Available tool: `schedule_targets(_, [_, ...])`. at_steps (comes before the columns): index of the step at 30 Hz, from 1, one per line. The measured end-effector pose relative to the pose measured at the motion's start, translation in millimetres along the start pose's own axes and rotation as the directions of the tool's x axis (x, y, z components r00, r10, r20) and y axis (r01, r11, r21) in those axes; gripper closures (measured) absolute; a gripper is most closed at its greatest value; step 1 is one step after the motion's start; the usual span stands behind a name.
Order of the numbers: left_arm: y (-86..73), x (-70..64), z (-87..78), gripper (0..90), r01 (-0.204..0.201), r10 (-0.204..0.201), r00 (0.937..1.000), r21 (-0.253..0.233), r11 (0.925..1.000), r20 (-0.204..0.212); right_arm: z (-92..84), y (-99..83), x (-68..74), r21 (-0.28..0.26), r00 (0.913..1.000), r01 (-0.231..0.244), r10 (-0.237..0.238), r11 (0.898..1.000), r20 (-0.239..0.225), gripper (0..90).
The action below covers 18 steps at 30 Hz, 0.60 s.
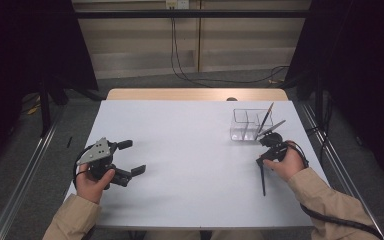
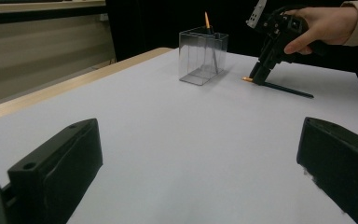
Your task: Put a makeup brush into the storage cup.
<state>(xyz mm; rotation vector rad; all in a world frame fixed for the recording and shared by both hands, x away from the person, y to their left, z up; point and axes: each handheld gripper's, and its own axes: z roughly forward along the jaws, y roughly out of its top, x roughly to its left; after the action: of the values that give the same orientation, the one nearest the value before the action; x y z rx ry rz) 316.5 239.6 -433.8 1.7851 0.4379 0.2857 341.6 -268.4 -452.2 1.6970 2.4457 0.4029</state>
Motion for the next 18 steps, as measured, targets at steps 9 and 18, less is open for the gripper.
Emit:
schedule_targets(9, [-0.3, 0.1, -0.1, 0.0, 0.001, -0.001, 1.0000, 0.002, 1.0000, -0.003, 0.6, 2.4, 3.7, 0.015, 0.9994, 0.023, -0.023, 1.000, -0.026, 83.2])
schedule_targets(18, [-0.3, 0.0, 0.3, 0.0, -0.001, 0.001, 1.0000, 0.005, 1.0000, -0.002, 0.6, 3.2, 2.0, 0.021, 0.9990, 0.026, -0.026, 0.999, -0.036, 83.2])
